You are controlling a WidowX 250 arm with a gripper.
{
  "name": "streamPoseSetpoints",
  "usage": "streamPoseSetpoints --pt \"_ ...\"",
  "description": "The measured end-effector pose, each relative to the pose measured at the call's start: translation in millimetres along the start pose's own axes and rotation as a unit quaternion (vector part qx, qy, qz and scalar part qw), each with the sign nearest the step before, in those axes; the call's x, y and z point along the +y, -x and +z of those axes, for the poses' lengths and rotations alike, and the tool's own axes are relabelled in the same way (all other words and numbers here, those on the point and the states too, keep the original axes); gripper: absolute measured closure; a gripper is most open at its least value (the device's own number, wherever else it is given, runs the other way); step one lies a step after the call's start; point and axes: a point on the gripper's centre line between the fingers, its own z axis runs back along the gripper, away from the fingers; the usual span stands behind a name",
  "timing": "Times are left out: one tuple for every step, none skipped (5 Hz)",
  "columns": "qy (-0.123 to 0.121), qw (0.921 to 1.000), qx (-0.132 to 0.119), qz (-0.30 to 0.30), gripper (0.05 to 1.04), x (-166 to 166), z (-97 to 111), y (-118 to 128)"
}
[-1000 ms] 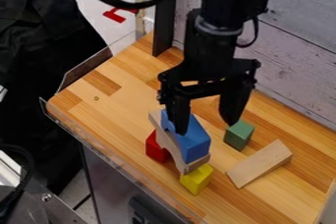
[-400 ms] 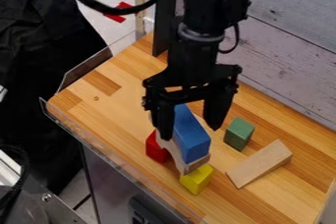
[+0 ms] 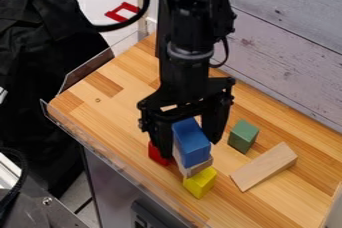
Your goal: Move arch from tower and place it on the table
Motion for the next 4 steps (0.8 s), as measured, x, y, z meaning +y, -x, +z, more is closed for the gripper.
streamPoseSetpoints --pt "-0.008 1.0000 0.001 0.003 0.083 0.1 -5.4 -1.4" --pt "-0.002 1.0000 -0.002 0.001 0.083 -1.6 -5.4 -2.3" --pt "-0.001 1.0000 -0.003 -0.005 0.127 -2.5 -5.8 -3.0" --pt "-0.005 0.9998 -0.013 -0.017 0.410 -3.4 -2.9 -5.9"
